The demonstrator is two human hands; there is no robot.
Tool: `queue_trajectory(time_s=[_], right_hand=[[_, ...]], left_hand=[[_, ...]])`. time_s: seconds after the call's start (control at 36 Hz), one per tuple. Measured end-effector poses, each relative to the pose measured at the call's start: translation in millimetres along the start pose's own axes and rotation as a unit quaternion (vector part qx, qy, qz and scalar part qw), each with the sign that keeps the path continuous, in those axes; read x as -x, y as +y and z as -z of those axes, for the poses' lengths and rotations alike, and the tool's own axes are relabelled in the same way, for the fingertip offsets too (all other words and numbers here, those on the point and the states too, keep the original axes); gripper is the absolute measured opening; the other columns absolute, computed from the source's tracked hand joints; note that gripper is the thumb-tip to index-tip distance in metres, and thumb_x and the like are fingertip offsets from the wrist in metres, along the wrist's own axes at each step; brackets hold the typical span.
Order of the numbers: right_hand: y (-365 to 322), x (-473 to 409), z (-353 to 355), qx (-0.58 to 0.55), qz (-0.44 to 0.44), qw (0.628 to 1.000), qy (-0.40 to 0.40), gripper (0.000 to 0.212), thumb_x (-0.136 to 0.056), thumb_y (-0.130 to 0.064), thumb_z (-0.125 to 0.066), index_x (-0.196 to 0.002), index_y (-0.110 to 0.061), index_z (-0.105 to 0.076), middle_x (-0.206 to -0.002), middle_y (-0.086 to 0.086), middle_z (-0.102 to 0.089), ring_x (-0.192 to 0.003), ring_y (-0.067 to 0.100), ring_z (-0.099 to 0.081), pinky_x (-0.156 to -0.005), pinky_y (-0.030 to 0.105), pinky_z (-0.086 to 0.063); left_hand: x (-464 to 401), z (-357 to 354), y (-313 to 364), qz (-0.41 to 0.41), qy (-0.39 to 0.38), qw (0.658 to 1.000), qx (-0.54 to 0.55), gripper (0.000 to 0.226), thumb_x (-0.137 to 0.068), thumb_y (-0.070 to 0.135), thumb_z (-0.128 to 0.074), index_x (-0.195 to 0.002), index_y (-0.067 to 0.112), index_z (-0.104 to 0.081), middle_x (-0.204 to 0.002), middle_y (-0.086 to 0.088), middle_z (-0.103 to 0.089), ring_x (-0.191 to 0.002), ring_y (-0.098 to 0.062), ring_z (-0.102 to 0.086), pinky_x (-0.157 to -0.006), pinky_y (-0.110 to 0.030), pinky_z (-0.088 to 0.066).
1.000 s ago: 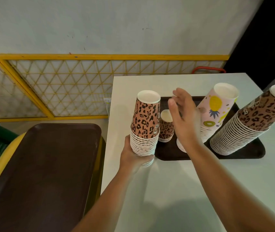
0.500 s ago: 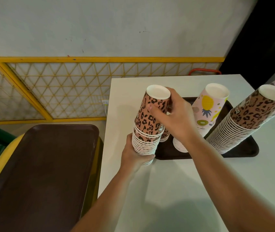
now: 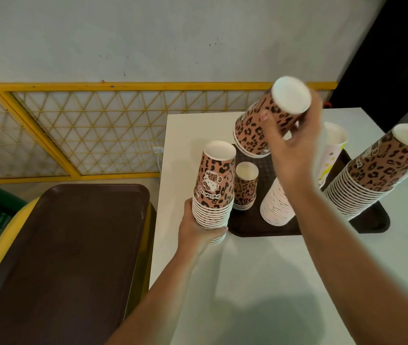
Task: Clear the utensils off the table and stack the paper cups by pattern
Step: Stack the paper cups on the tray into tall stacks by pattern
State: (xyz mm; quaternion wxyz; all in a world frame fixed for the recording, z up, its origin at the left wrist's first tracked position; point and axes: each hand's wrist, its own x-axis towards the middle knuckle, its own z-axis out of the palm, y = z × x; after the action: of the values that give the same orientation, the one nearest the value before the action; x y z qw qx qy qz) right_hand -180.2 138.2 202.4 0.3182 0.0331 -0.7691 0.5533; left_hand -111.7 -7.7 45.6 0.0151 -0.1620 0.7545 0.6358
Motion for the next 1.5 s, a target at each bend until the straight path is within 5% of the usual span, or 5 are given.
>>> queue_trajectory(time_s=[0.44, 0.72, 1.03, 1.17, 1.5], right_hand=[[69.1, 42.4, -22.6, 0.101, -0.067, 0.986, -0.118, 0.064, -0.085, -0.028, -0.065, -0.139, -0.010, -0.035, -0.139, 0.004, -0.048, -0.130, 0.016, -0.043, -0.109, 0.032, -0.035], [12.4, 45.5, -17.5, 0.039, -0.037, 0.959, -0.277, 0.058, -0.076, -0.040, -0.071, -0.127, -0.022, -0.049, -0.112, -0.015, -0.058, -0.105, -0.002, -0.054, -0.087, 0.008, -0.044], [-1.9, 37.7, -11.5, 0.010, -0.046, 0.974, -0.221, 0.050, -0.080, -0.032, -0.070, -0.123, -0.017, -0.051, -0.110, -0.006, -0.064, -0.104, 0.006, -0.060, -0.085, 0.018, -0.050], [-8.9, 28.3, -7.3, 0.021, -0.030, 0.982, -0.183, 0.048, -0.081, -0.035, -0.068, -0.123, -0.017, -0.052, -0.106, -0.008, -0.063, -0.097, 0.002, -0.059, -0.074, 0.002, -0.044], [-15.3, -12.1, 6.4, -0.001, 0.018, 1.000, 0.010, 0.058, -0.080, -0.043, -0.060, -0.121, -0.005, -0.047, -0.113, 0.004, -0.060, -0.107, 0.015, -0.057, -0.092, 0.032, -0.048]], left_hand=[[-4.7, -0.2, 5.0, 0.001, -0.014, 1.000, 0.025, 0.086, -0.051, 0.002, -0.089, -0.117, 0.028, -0.042, -0.106, 0.013, -0.059, -0.104, -0.015, -0.058, -0.081, -0.032, -0.053], [-0.5, -4.2, 9.0, -0.010, -0.014, 0.999, 0.040, 0.089, -0.038, 0.021, -0.086, -0.117, 0.030, -0.045, -0.109, 0.010, -0.063, -0.103, -0.012, -0.061, -0.082, -0.037, -0.056], [4.7, -3.0, 10.0, -0.021, -0.014, 0.999, 0.037, 0.082, -0.038, 0.023, -0.085, -0.109, 0.038, -0.047, -0.106, 0.014, -0.064, -0.102, -0.010, -0.062, -0.086, -0.040, -0.055], [4.2, -3.6, 12.6, -0.018, -0.016, 0.999, 0.030, 0.083, -0.042, 0.019, -0.085, -0.114, 0.034, -0.046, -0.107, 0.013, -0.064, -0.103, -0.013, -0.062, -0.082, -0.037, -0.055], [-2.9, 2.0, 9.2, -0.005, 0.008, 1.000, 0.023, 0.086, -0.052, 0.002, -0.089, -0.118, 0.032, -0.043, -0.108, 0.012, -0.061, -0.102, -0.013, -0.060, -0.078, -0.027, -0.053]])
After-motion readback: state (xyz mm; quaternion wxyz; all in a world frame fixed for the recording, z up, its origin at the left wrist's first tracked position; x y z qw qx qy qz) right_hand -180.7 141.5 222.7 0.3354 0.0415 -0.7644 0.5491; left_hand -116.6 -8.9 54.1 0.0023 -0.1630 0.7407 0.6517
